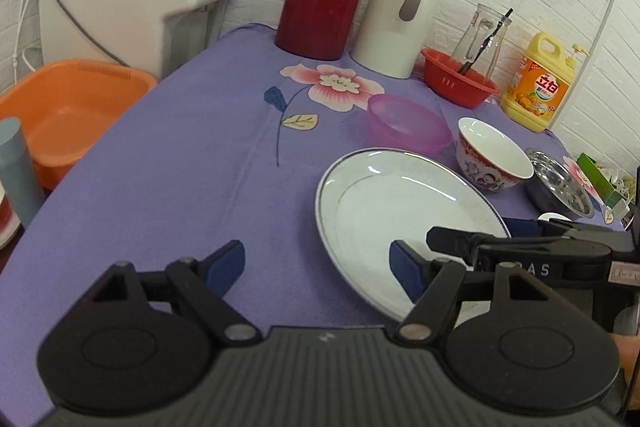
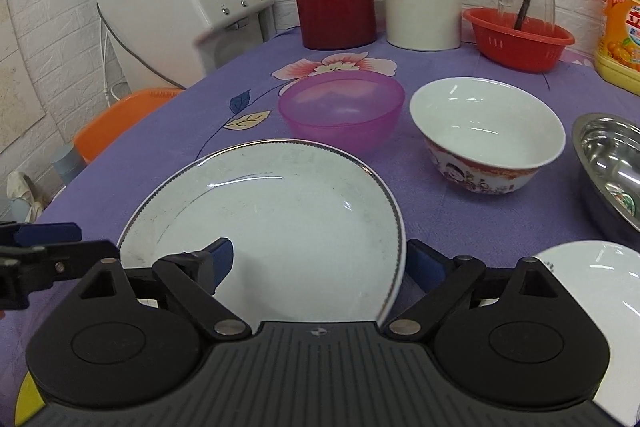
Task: Organize plates and bowls
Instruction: 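Move the left gripper to the gold-rimmed white plate and grasp its rim, then lift the white plate with the left gripper and lower it onto the yellow plate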
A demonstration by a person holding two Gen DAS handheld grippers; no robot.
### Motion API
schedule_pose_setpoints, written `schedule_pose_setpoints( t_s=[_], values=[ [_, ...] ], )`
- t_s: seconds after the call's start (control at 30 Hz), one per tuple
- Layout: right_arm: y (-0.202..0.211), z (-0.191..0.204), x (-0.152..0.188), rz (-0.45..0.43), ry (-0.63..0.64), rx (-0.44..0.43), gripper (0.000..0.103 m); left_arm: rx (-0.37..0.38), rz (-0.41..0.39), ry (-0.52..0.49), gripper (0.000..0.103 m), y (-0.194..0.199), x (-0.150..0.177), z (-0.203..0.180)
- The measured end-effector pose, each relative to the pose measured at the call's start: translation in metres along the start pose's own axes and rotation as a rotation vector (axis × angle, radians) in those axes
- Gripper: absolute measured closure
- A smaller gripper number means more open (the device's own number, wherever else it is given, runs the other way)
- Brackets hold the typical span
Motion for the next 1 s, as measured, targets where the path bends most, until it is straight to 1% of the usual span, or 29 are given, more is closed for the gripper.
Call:
schedule_pose_setpoints(
  t_s=[0.13, 0.17, 0.2, 0.33, 0.47, 0.53, 0.67, 0.8, 0.87, 0.93, 1.0],
  values=[
    [0.004, 0.005, 0.002, -0.005, 0.000, -0.025, 0.000, 0.006, 0.036, -0.020, 0.032, -0.026, -0.005, -0.010],
    [0.003, 0.004, 0.003, 0.000, 0.007, -0.008, 0.000, 0.005, 0.045, -0.017, 0.032, -0.030, -0.007, -0.010],
    [0.002, 0.003, 0.003, -0.005, 0.018, -0.004, 0.000, 0.003, 0.048, -0.015, 0.033, -0.033, -0.008, -0.010],
    [0.000, 0.004, 0.004, -0.014, 0.017, -0.047, 0.000, -0.013, 0.060, -0.020, 0.035, -0.042, -0.008, -0.008],
    [-0.001, 0.011, 0.007, -0.013, 0.059, -0.051, 0.000, -0.005, 0.073, -0.016, 0.035, -0.050, -0.006, -0.010],
    [-0.002, 0.012, 0.007, -0.016, 0.070, -0.054, 0.000, -0.021, 0.064, -0.045, 0.035, -0.053, -0.005, -0.013],
    [-0.007, 0.015, 0.010, -0.013, 0.129, -0.020, 0.000, -0.030, 0.064, -0.095, 0.035, -0.057, -0.003, -0.021],
    [-0.008, 0.015, 0.010, -0.026, 0.134, -0.025, 0.000, -0.054, 0.050, -0.147, 0.035, -0.061, 0.000, -0.026],
    [-0.008, 0.015, 0.010, -0.031, 0.135, -0.025, 0.000, -0.056, 0.046, -0.156, 0.036, -0.062, 0.000, -0.028],
    [-0.008, 0.018, 0.010, -0.032, 0.134, -0.025, 0.000, -0.045, 0.051, -0.162, 0.040, -0.063, 0.001, -0.033],
    [-0.007, 0.018, 0.011, -0.031, 0.132, -0.024, 0.000, -0.056, 0.054, -0.158, 0.042, -0.064, 0.001, -0.036]
  ],
)
Point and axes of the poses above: each gripper's, at about its wrist camera, not at the fingertips, and y roughly against the way its jaws point, z to its left, x to its underside, the point moved 9 cm from there along -y, roughly the way its jaws point, and after that the axes turned 9 degrees about y, right-handed, at the moved point
